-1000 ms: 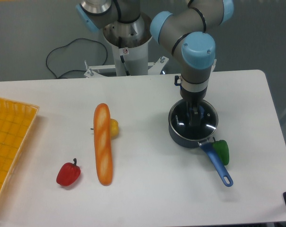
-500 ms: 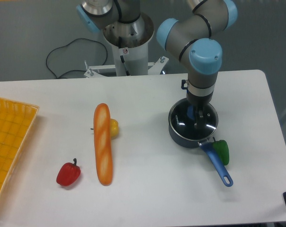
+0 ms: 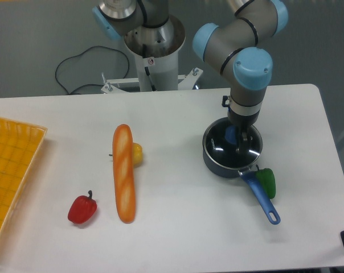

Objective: Open the lid

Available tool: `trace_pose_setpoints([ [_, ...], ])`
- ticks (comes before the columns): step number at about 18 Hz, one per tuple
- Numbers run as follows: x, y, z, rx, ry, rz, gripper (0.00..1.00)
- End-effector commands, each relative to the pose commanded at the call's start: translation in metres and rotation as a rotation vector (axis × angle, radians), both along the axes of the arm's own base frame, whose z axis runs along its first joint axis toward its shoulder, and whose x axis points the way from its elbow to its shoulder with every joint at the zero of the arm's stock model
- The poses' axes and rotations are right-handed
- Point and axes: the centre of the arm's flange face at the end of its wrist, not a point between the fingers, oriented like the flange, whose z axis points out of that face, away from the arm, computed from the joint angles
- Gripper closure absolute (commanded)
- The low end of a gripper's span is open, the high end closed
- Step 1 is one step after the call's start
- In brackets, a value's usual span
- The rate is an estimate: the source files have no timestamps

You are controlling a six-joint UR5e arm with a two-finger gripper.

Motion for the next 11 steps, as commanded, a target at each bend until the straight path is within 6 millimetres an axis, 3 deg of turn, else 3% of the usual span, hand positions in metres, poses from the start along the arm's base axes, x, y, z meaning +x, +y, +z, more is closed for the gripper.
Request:
trace_pose_setpoints([
  [11, 0.0008, -0.0005, -0.0050, -0.006, -0.011, -0.002, 0.03],
])
